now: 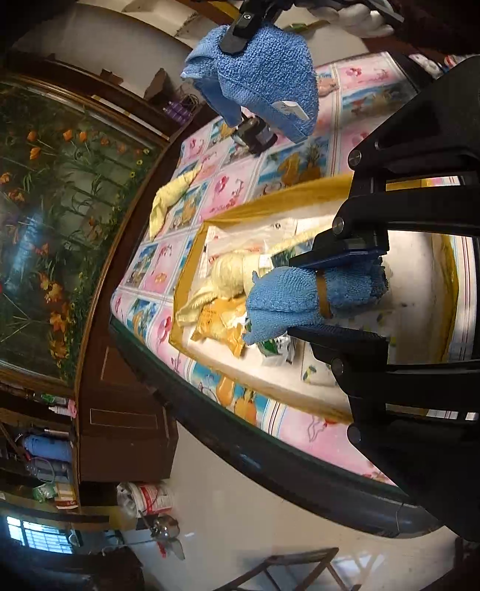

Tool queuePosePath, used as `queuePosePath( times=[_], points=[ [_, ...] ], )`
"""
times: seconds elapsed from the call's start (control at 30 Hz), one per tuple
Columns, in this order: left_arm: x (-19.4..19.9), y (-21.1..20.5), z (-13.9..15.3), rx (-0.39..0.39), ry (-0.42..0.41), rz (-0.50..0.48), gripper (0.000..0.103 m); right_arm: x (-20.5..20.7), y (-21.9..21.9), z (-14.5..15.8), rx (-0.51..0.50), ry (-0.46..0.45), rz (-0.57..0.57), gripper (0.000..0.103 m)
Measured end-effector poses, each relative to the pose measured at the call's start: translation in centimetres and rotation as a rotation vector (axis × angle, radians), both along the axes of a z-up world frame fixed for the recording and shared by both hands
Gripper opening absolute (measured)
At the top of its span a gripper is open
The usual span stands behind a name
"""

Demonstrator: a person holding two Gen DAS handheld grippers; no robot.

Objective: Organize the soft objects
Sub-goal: 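Lift the blue towel with both tools and carry it over the box, then lower the blue towel into the box and open both tools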

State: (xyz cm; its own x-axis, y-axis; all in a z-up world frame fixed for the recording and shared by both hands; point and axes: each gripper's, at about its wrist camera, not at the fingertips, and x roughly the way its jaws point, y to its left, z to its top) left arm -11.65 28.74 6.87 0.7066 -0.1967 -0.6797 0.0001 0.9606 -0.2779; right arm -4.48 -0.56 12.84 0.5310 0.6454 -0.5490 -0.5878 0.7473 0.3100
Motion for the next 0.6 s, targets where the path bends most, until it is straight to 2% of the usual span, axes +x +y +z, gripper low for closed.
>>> queuePosePath(
  times=[0.07, 0.37, 0.47, 0.6],
  points=[
    [0.4, 0.0, -0.4, 0.042, 0.003, 0.015, 0.028, 0.5, 2.2, -1.1, -0.022, 0.032, 0.038, 0.046],
    [3.3, 0.7, -2.5, 0.102, 0.051, 0.064, 0.029, -0.1, 10.4, -7.2, -0.198, 0.166, 0.220, 0.046],
    [3.8, 0.8, -2.9, 0.096, 0.061, 0.071, 0.037, -0.6, 11.8, -8.7, -0.274, 0.181, 0.241, 0.046],
    [3.5, 0.7, -2.4, 0.109, 0.044, 0.087, 0.040, -0.4, 12.8, -10.5, -0.322, 0.207, 0.231, 0.047]
  ],
)
